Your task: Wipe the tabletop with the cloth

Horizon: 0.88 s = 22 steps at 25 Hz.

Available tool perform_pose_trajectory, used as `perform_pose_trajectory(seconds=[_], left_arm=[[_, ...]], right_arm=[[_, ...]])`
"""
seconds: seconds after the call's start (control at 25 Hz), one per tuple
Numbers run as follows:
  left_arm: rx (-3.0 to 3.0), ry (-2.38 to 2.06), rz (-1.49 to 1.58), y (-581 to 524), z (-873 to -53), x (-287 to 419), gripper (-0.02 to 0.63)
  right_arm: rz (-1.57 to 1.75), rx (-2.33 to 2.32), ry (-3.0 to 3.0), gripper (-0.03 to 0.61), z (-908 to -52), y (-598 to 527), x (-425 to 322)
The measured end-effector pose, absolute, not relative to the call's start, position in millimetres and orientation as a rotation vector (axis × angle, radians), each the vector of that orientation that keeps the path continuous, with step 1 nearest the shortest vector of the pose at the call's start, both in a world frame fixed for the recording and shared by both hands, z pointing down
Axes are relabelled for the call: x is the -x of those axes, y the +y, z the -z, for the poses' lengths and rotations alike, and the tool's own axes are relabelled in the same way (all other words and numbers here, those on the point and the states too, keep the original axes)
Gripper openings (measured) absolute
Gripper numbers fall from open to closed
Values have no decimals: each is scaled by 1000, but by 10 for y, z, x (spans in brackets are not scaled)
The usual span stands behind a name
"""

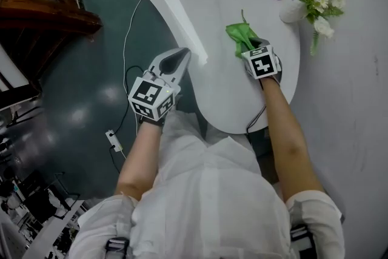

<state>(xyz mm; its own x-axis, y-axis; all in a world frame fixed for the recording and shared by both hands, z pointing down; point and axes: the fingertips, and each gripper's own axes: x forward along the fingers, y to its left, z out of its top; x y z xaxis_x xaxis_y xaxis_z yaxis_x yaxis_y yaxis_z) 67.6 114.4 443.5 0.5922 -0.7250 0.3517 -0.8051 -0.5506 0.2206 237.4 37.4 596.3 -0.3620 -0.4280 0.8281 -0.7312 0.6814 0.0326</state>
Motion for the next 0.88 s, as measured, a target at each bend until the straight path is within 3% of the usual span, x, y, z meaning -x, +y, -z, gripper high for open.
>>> perform_pose_trajectory(seconds=[0.48, 0.88], left_arm=[[-2465, -1238, -313, 1193, -4433, -695, 26], [-2471, -1239, -302, 1251, -4411, -604, 26]], right_arm=[[-530, -1220, -1796, 72, -6000, 281, -3957], [-668, -1509, -1608, 72, -5976, 673, -4374]])
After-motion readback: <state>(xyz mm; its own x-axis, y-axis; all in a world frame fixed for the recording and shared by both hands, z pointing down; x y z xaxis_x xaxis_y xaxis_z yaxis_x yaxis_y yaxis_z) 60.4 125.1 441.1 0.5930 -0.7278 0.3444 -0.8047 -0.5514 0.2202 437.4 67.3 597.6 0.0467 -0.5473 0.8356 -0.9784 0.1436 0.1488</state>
